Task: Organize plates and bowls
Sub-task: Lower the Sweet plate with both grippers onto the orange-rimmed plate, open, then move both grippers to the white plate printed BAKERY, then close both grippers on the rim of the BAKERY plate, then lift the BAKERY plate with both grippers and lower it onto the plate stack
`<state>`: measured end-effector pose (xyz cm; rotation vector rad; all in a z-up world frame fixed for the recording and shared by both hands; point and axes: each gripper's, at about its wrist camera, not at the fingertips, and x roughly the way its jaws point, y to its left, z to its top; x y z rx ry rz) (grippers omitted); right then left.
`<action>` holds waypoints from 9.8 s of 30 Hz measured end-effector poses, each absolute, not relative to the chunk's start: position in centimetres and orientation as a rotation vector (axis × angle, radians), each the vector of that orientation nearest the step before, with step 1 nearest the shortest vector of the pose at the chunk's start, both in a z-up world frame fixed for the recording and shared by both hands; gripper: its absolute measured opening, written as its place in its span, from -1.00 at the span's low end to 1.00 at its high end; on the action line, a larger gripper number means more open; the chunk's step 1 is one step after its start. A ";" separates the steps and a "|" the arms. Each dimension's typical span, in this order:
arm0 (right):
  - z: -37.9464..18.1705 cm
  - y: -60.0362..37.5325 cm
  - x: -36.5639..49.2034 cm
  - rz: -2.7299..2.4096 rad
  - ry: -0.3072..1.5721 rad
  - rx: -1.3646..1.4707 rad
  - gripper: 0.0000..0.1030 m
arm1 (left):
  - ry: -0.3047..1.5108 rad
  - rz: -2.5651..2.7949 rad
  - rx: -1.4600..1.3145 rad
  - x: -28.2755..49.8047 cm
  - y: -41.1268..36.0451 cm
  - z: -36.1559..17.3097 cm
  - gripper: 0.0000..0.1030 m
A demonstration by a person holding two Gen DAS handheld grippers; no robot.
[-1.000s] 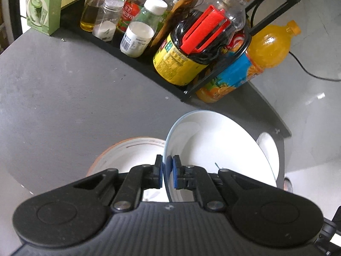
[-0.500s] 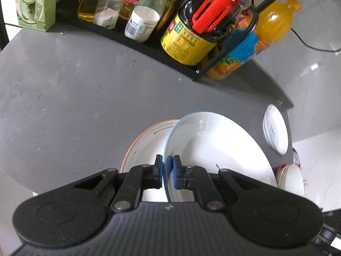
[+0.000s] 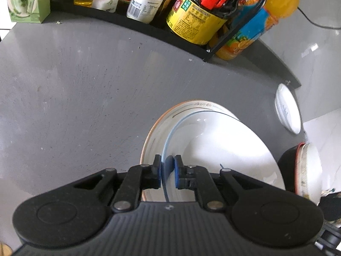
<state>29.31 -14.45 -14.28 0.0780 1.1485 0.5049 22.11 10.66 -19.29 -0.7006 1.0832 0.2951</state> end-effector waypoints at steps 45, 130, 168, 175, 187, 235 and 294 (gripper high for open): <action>-16.8 -12.0 29.5 0.390 1.149 -0.012 -0.71 | 1.103 0.301 -0.531 22.7 10.5 -17.7 -0.59; -17.5 -33.9 59.8 0.484 1.090 0.141 0.53 | 1.130 0.255 -0.463 57.1 -9.1 -18.3 0.47; -18.7 -33.8 60.5 0.510 1.130 0.157 -0.73 | 1.157 0.175 -0.632 58.2 -8.8 -20.8 -0.82; -15.6 -33.7 58.4 0.504 1.067 0.138 -0.73 | 1.118 0.146 -0.631 56.5 -8.8 -18.3 -0.82; -10.3 -33.4 53.6 0.474 0.981 0.144 -0.73 | 1.057 0.075 -0.594 52.8 -8.8 -13.5 -0.82; -10.2 -16.1 33.3 0.590 1.027 0.063 -0.71 | 1.018 0.196 -0.655 27.8 7.4 -13.2 -0.82; -16.1 -11.5 31.6 0.564 1.147 -0.040 -0.74 | 1.209 0.258 -0.744 24.5 10.9 -19.4 -0.55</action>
